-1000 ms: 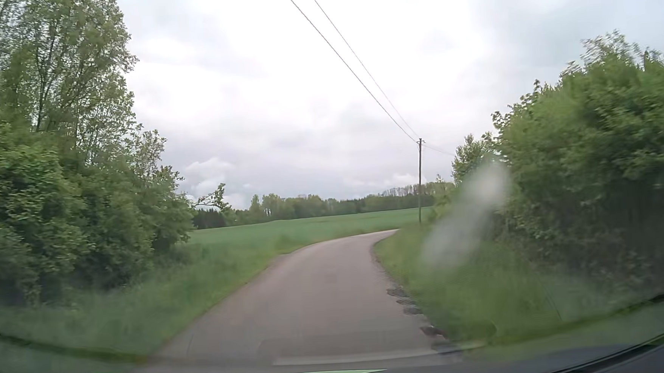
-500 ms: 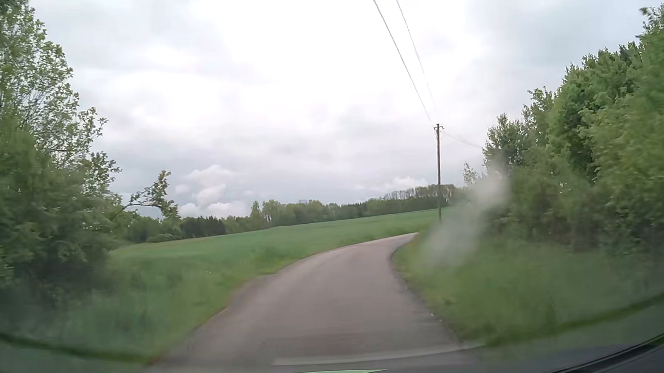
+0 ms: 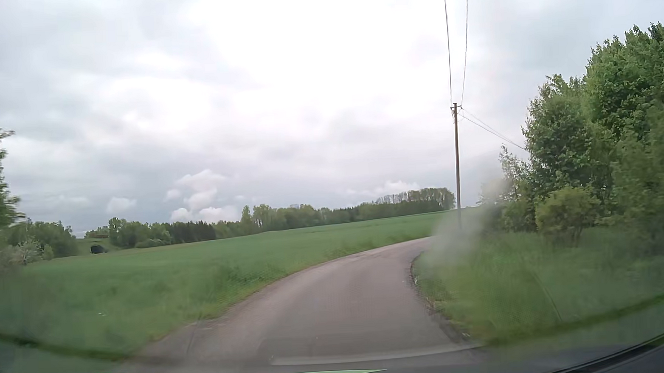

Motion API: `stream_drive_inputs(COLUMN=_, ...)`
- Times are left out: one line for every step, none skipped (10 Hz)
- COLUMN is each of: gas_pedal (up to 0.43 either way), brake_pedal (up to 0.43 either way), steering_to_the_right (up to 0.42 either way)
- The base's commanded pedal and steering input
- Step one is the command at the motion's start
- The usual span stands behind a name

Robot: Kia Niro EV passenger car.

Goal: Follow the waypoints while adhering to traffic rules and regulations

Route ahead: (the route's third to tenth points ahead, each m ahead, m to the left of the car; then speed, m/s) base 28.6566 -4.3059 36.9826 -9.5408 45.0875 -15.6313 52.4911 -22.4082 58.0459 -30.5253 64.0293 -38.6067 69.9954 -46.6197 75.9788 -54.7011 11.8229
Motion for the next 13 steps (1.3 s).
stream_drive_inputs(gas_pedal=0.118, brake_pedal=0.000, steering_to_the_right=0.034)
stream_drive_inputs(gas_pedal=0.118, brake_pedal=0.000, steering_to_the_right=0.042)
stream_drive_inputs(gas_pedal=0.118, brake_pedal=0.000, steering_to_the_right=0.049)
stream_drive_inputs(gas_pedal=0.118, brake_pedal=0.000, steering_to_the_right=0.053)
stream_drive_inputs(gas_pedal=0.118, brake_pedal=0.000, steering_to_the_right=0.058)
stream_drive_inputs(gas_pedal=0.118, brake_pedal=0.000, steering_to_the_right=0.061)
stream_drive_inputs(gas_pedal=0.118, brake_pedal=0.000, steering_to_the_right=0.063)
stream_drive_inputs(gas_pedal=0.118, brake_pedal=0.000, steering_to_the_right=0.066)
stream_drive_inputs(gas_pedal=0.130, brake_pedal=0.000, steering_to_the_right=0.070)
stream_drive_inputs(gas_pedal=0.130, brake_pedal=0.000, steering_to_the_right=0.075)
stream_drive_inputs(gas_pedal=0.130, brake_pedal=0.000, steering_to_the_right=0.080)
stream_drive_inputs(gas_pedal=0.138, brake_pedal=0.000, steering_to_the_right=0.086)
stream_drive_inputs(gas_pedal=0.138, brake_pedal=0.000, steering_to_the_right=0.091)
